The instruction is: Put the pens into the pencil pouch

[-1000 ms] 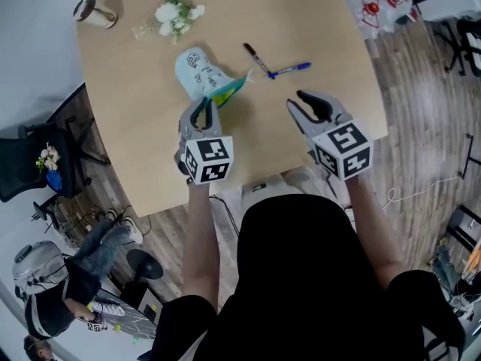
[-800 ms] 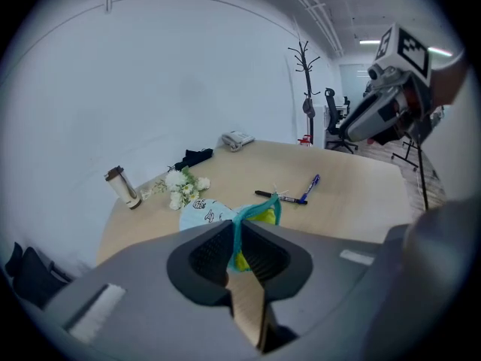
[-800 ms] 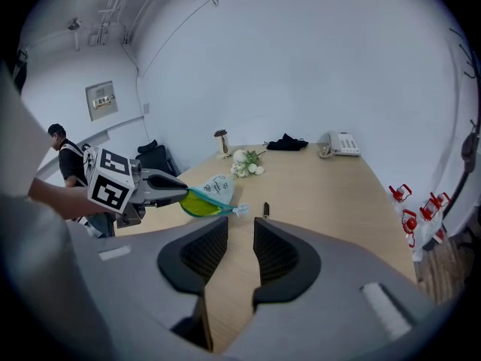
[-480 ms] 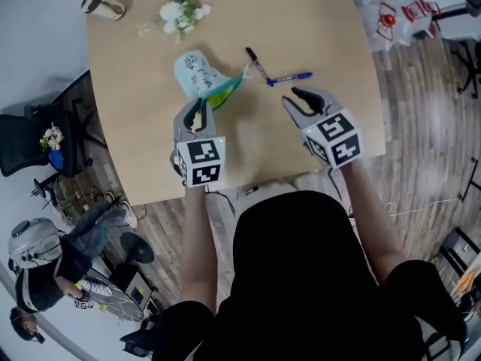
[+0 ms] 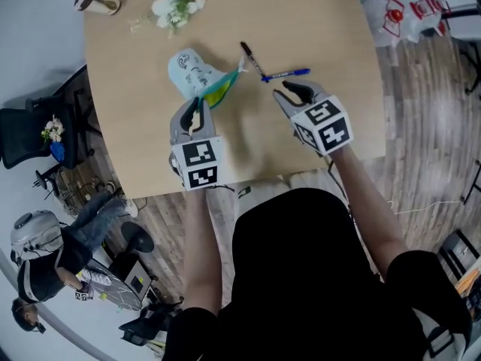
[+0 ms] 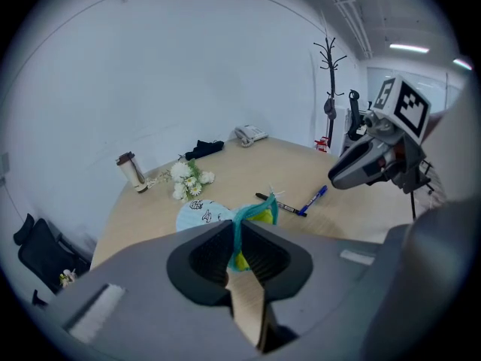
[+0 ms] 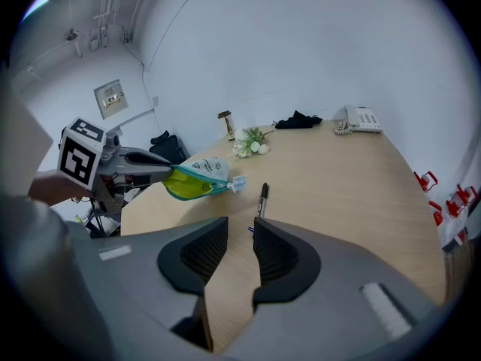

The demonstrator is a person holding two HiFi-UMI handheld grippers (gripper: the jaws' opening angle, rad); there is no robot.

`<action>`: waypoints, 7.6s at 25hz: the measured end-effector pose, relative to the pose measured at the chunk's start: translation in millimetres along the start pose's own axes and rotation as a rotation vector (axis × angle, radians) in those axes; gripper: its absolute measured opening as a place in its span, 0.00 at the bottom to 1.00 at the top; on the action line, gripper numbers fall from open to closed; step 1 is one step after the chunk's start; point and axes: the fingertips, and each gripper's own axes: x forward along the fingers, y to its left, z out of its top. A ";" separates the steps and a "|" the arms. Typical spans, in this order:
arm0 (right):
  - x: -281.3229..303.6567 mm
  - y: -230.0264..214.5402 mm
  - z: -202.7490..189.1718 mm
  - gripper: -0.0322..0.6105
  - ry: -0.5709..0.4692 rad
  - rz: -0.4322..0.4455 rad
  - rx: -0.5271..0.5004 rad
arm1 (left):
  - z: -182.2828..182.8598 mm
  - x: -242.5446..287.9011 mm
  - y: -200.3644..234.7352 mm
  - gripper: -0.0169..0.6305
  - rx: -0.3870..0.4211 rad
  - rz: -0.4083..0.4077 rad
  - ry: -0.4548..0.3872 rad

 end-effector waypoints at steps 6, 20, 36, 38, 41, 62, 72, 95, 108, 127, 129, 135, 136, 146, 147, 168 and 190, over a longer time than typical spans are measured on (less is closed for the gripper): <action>15.7 -4.1 -5.4 0.20 0.016 -0.022 0.089 | 3.3 -0.3 -1.3 0.08 -0.011 -0.008 -0.003; 42.1 -24.4 -19.8 0.20 -0.054 -0.187 0.561 | 9.6 7.8 5.7 0.08 -0.008 -0.128 -0.030; 60.3 -44.4 -39.3 0.20 -0.243 -0.342 1.126 | 8.7 3.6 7.7 0.08 -0.009 -0.161 -0.040; 61.2 -46.8 -41.2 0.20 -0.254 -0.366 1.169 | 7.9 2.9 8.2 0.08 -0.009 -0.162 -0.037; 64.2 -49.4 -45.2 0.20 -0.254 -0.390 1.216 | 7.8 2.7 9.6 0.08 -0.012 -0.158 -0.036; 69.2 -58.4 -44.3 0.13 -0.247 -0.398 1.242 | 7.2 0.3 14.1 0.08 -0.017 -0.133 -0.034; 64.2 -57.6 -38.2 0.12 -0.252 -0.351 1.194 | 5.3 -0.9 15.3 0.08 -0.032 -0.106 -0.033; 21.3 -23.4 6.5 0.12 -0.246 -0.060 0.881 | 4.2 -6.4 -2.5 0.08 -0.098 -0.041 -0.053; 1.9 23.3 21.4 0.12 -0.201 0.127 0.628 | 11.1 -3.6 -6.8 0.08 -0.126 -0.037 -0.075; -0.5 83.4 12.1 0.12 -0.071 0.325 0.217 | 14.1 -2.3 -3.1 0.08 -0.138 -0.032 -0.084; -0.7 88.0 9.5 0.12 -0.054 0.347 0.182 | 14.3 -1.7 -2.3 0.08 -0.139 -0.034 -0.083; 0.9 98.5 -0.2 0.11 -0.006 0.399 0.104 | 14.3 -0.2 -1.6 0.08 -0.148 -0.040 -0.083; 1.0 99.2 -3.6 0.12 0.005 0.400 0.093 | 14.0 -0.3 -2.5 0.08 -0.150 -0.041 -0.083; 9.0 98.1 -30.7 0.12 0.134 0.374 0.076 | 13.2 -2.1 -4.8 0.08 -0.152 -0.047 -0.082; 10.1 98.3 -31.7 0.12 0.144 0.372 0.080 | 12.9 -2.5 -5.5 0.08 -0.152 -0.049 -0.081; 36.1 100.5 -26.6 0.12 0.195 0.339 0.229 | 1.2 -10.5 -16.8 0.08 -0.154 -0.076 -0.073; 53.5 87.8 16.4 0.12 0.071 0.270 0.294 | -3.3 -17.7 -17.2 0.08 -0.148 -0.082 -0.057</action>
